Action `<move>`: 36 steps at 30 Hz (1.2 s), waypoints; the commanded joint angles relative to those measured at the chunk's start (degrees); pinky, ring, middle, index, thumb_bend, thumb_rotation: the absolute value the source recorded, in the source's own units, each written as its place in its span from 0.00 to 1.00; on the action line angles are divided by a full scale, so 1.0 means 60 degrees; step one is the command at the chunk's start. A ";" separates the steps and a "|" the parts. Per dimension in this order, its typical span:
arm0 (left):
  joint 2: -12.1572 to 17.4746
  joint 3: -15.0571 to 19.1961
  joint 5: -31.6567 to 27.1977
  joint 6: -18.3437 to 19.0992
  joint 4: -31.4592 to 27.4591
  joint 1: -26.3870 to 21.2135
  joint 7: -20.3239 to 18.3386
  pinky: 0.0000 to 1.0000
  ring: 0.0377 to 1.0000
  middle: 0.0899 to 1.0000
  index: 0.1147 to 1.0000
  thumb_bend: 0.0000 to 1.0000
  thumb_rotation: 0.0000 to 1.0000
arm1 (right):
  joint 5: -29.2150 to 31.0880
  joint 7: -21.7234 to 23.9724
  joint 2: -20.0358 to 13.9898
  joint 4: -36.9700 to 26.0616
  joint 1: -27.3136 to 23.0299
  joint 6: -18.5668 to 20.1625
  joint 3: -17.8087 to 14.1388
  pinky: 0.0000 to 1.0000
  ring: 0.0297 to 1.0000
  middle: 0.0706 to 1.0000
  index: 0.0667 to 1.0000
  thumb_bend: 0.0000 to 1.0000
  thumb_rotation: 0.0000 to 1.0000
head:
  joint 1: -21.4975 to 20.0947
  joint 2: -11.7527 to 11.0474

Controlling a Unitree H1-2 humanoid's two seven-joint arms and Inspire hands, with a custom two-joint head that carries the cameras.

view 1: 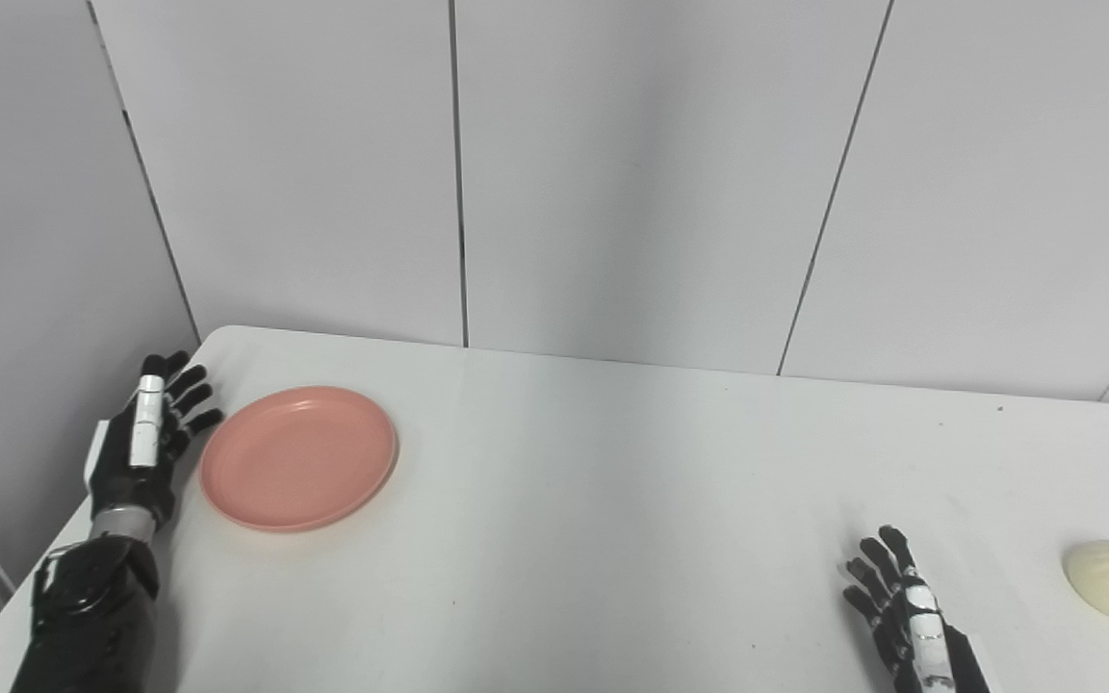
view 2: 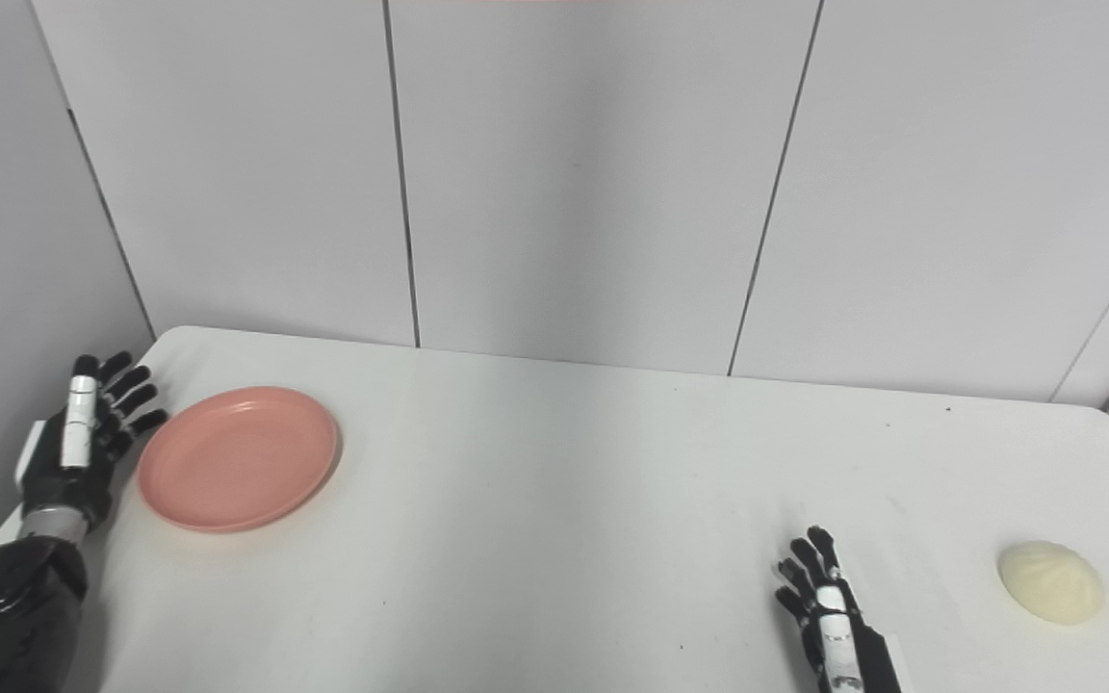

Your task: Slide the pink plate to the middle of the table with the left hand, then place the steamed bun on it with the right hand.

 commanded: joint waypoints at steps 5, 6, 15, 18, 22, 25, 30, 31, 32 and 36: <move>-0.0001 -0.0108 -0.0042 0.0321 -0.0513 -0.0411 -0.0075 0.73 0.84 0.81 0.81 0.87 0.85 | 0.0008 0.0033 0.0038 -0.0180 0.0056 0.0140 0.0069 0.91 0.91 0.94 0.96 0.81 1.00 | -0.0028 0.0082; -0.0036 -0.0119 -0.0034 0.0431 -0.0621 -0.0392 -0.0038 0.74 0.84 0.82 0.81 0.87 0.85 | 0.0020 0.0037 0.0041 -0.0198 0.0060 0.0157 0.0074 0.91 0.91 0.93 0.95 0.80 1.00 | -0.0047 0.0104; -0.0382 -0.0190 -0.0156 0.1164 -0.1377 -0.0255 -0.0151 0.73 0.86 0.82 0.83 0.88 0.86 | 0.0018 0.0009 0.0055 -0.0317 0.0061 0.0276 0.0121 0.90 0.91 0.94 0.95 0.79 1.00 | -0.0132 0.0180; -0.0512 -0.0228 -0.0116 0.1317 -0.1546 -0.0228 -0.0128 0.72 0.86 0.82 0.83 0.88 0.86 | 0.0001 -0.0021 0.0068 -0.0335 0.0063 0.0323 0.0130 0.90 0.91 0.94 0.95 0.79 1.00 | -0.0156 0.0191; -0.0666 -0.0301 -0.0073 0.1398 -0.1627 -0.0234 -0.0122 0.75 0.86 0.81 0.82 0.89 0.86 | -0.0021 -0.0052 0.0089 -0.0398 0.0081 0.0370 0.0162 0.89 0.91 0.94 0.95 0.78 1.00 | -0.0184 0.0230; -0.0888 -0.0316 -0.0235 0.1528 -0.1682 -0.0275 -0.0177 0.73 0.86 0.83 0.81 0.89 0.85 | -0.0041 -0.0084 0.0104 -0.0446 0.0083 0.0440 0.0196 0.88 0.91 0.94 0.95 0.78 1.00 | -0.0241 0.0247; -0.1117 -0.0496 -0.0169 0.1468 -0.1531 -0.0349 -0.0262 0.74 0.86 0.83 0.80 0.90 0.85 | -0.0073 -0.0155 0.0158 -0.0489 0.0077 0.0517 0.0232 0.87 0.90 0.94 0.95 0.79 1.00 | -0.0292 0.0262; -0.1172 -0.0567 -0.0125 0.1445 -0.1516 -0.0353 -0.0252 0.73 0.86 0.82 0.80 0.90 0.85 | -0.0081 -0.0164 0.0161 -0.0494 0.0075 0.0531 0.0240 0.87 0.90 0.94 0.95 0.79 1.00 | -0.0296 0.0261; -0.1218 -0.0620 -0.0116 0.1429 -0.1506 -0.0354 -0.0268 0.73 0.86 0.83 0.80 0.91 0.85 | -0.0090 -0.0170 0.0165 -0.0501 0.0076 0.0542 0.0252 0.87 0.90 0.94 0.95 0.79 1.00 | -0.0308 0.0272; -0.1405 -0.0776 -0.0143 0.1371 -0.1500 -0.0342 -0.0441 0.72 0.87 0.83 0.81 0.90 0.86 | -0.0086 -0.0157 0.0149 -0.0524 0.0074 0.0581 0.0296 0.89 0.91 0.94 0.96 0.79 1.00 | -0.0349 0.0292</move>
